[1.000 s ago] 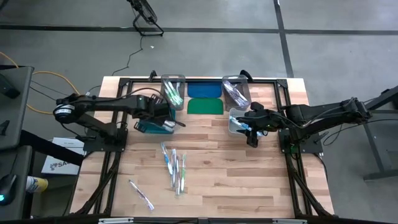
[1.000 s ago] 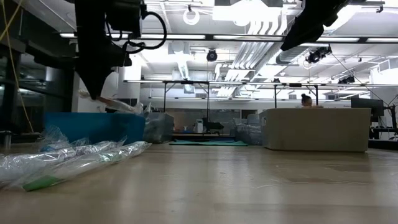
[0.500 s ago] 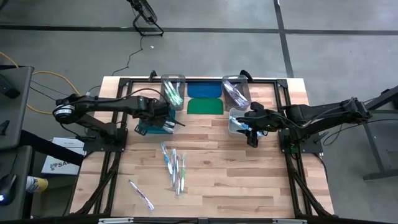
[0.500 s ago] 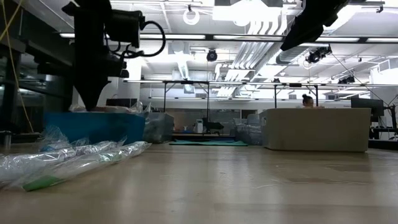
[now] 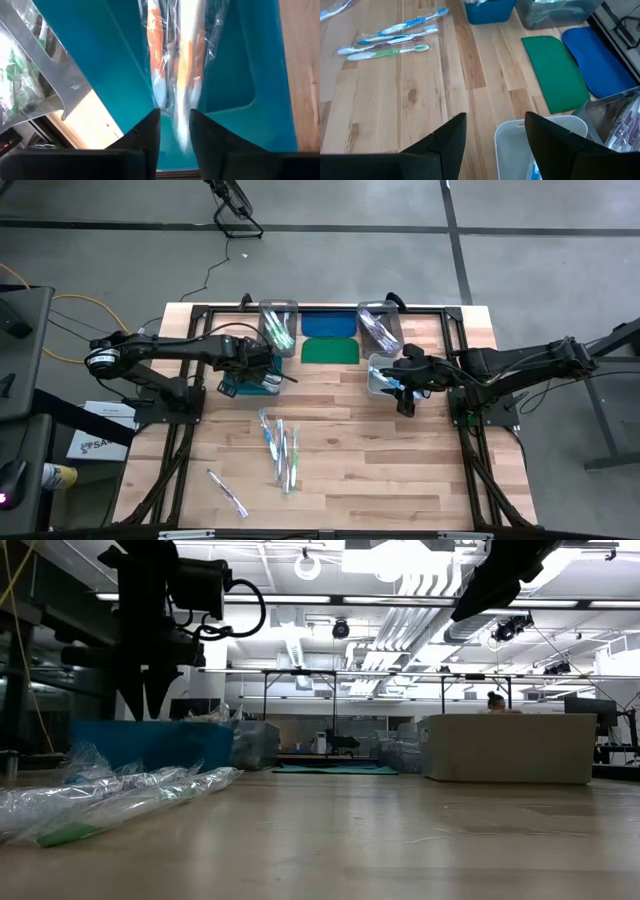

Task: Pick & Place Toothbrushes
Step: Put the orange toothbrush into the blue bin, then put the violet toothbrush into the right black bin

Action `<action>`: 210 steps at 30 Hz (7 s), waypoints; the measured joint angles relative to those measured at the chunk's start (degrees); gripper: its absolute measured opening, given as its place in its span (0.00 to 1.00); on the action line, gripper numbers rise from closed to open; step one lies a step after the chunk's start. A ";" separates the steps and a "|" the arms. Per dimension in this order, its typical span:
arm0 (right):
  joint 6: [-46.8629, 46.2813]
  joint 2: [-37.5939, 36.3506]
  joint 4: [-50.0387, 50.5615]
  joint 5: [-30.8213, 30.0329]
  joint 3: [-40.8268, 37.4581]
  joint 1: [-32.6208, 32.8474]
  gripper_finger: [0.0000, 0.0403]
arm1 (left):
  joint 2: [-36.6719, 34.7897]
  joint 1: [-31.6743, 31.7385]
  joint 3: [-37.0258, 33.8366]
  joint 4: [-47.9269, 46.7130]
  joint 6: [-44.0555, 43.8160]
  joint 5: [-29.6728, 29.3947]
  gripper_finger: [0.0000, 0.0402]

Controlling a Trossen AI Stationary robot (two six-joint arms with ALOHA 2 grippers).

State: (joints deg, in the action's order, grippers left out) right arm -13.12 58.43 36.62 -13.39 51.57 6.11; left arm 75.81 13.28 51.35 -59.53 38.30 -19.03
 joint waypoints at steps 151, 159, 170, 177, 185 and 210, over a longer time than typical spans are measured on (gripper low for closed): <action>-37.56 22.69 -36.08 -22.27 0.02 37.39 0.48 | 19.62 -69.74 16.03 1.09 -37.98 0.47 0.03; -28.02 27.65 -40.93 -27.36 0.02 38.15 0.48 | 19.32 -58.86 21.35 2.32 -23.93 -8.23 0.03; -20.38 30.99 -42.84 -32.04 0.00 35.40 0.48 | 18.55 -35.95 21.86 20.29 2.83 -4.56 0.03; -15.35 30.99 -40.81 -41.66 0.00 35.21 0.48 | 15.37 -23.23 21.76 27.25 11.96 3.07 0.03; -14.31 31.65 -40.24 -40.66 0.00 30.39 0.48 | 7.27 -12.36 13.15 41.96 15.48 14.68 0.03; 18.84 33.62 -66.33 -28.26 0.00 0.14 0.48 | -0.79 16.14 -4.11 76.21 9.65 45.22 0.03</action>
State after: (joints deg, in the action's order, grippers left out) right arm 5.72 92.06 -29.71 -41.65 51.57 6.25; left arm 75.02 29.42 47.24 16.68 47.96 26.19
